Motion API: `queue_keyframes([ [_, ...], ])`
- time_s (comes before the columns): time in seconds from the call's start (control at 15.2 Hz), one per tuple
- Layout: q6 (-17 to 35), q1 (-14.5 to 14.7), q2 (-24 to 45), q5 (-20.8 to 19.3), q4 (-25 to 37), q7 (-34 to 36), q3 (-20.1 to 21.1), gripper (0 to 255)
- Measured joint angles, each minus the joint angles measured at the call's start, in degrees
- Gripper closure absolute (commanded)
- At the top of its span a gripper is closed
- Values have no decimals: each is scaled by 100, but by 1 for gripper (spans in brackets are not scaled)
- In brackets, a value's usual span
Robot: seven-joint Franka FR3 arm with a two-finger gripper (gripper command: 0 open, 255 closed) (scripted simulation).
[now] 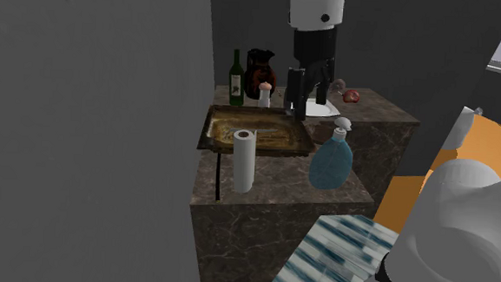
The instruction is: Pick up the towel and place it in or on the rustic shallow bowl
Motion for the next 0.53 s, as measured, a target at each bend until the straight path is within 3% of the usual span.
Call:
queue_keyframes([
  [0.13, 84, 3, 59, -12, -14, -38, -20, 0],
  [0.53, 1133, 51, 1009, -78, 46, -411, -188, 0],
])
